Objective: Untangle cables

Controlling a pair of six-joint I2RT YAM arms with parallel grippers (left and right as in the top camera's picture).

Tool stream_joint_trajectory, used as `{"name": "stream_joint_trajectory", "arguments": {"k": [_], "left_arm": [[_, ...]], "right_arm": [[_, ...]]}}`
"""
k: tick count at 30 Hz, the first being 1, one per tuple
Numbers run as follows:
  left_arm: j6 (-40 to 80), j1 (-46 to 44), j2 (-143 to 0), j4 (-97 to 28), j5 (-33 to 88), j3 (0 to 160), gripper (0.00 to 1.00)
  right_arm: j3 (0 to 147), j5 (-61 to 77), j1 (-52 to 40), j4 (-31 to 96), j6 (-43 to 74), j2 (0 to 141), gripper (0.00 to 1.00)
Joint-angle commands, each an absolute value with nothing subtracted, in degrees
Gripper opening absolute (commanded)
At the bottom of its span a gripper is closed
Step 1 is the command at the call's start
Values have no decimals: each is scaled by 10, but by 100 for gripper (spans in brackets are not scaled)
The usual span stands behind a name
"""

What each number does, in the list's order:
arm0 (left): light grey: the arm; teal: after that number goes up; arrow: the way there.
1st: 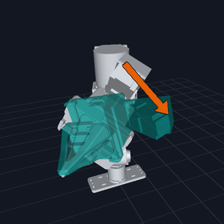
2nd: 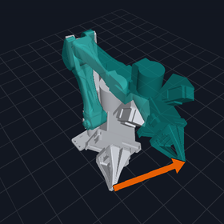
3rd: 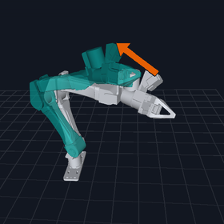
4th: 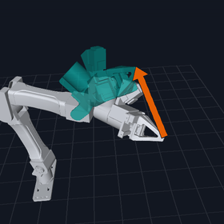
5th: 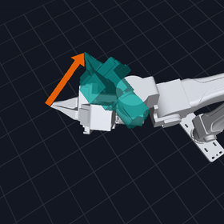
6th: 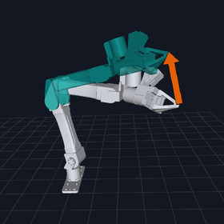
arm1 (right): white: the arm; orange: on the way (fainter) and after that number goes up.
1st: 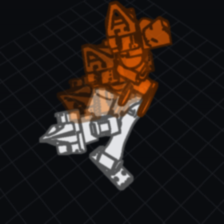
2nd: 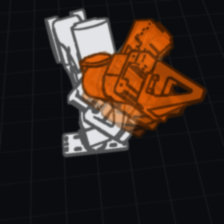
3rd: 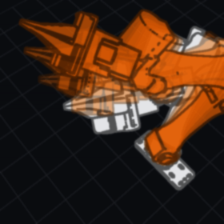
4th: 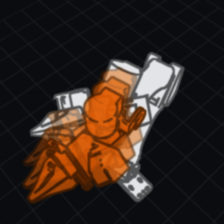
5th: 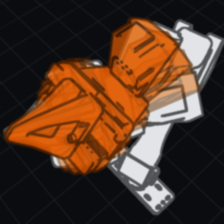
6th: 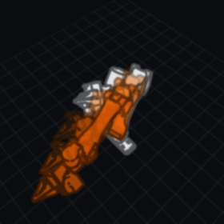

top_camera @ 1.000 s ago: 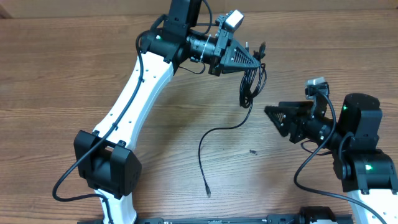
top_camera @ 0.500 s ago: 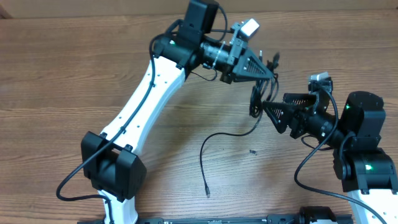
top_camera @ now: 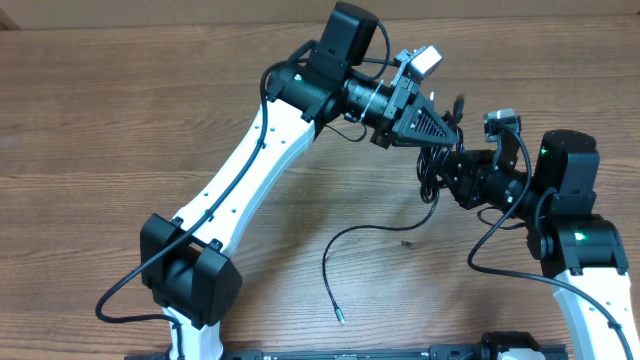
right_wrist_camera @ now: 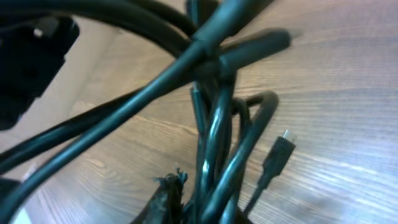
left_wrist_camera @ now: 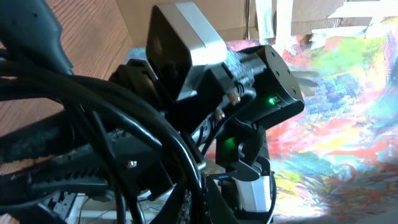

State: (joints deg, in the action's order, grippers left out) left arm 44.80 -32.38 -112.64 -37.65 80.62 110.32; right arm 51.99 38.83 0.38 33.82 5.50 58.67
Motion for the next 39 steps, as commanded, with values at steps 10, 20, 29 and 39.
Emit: {"name": "stream_joint_trajectory", "arguments": {"k": [10,20,29,39], "left_arm": [[345,-265,-1123,-372,817,1120,91],[285,-218,-1123,-417,788,1120,100],[157,-218,-1123,-637,595,1120,93],[106,-226,-1123,-671,684,1120,75]], "right_arm": [[529,397,5,344,49,471,9],[529,397,5,347,49,428,9],[530,397,5,306,51,428,9],[530,400,5,255,96,428,10]]}}
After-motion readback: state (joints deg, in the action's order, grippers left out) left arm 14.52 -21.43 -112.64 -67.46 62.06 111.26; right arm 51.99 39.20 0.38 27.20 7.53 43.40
